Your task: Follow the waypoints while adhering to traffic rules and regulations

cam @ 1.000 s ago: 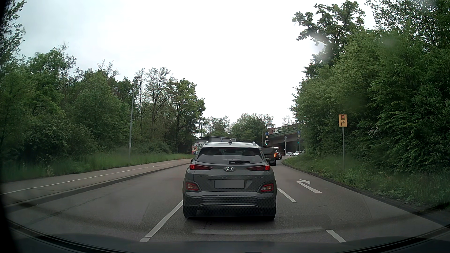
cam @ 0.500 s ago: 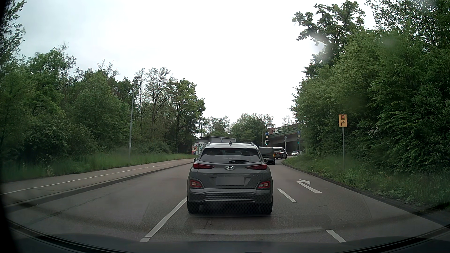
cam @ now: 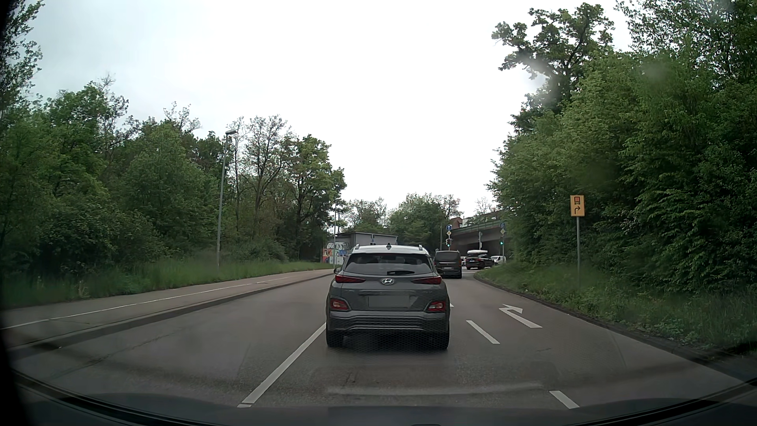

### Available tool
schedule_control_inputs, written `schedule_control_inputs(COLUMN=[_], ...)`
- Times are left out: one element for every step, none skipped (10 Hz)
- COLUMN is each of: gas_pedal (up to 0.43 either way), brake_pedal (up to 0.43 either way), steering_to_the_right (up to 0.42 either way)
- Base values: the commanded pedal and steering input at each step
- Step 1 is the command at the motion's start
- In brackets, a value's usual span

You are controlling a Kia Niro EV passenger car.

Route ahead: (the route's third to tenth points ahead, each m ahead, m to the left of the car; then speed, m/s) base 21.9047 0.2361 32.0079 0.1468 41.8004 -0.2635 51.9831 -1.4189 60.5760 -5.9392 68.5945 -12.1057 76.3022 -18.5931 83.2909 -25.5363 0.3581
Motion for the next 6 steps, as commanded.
schedule_control_inputs(gas_pedal=[0.311,0.331,0.339,0.350,0.358,0.370], brake_pedal=[0.000,0.000,0.000,0.000,0.000,0.000], steering_to_the_right=[0.001,0.001,0.001,0.001,0.001,0.003])
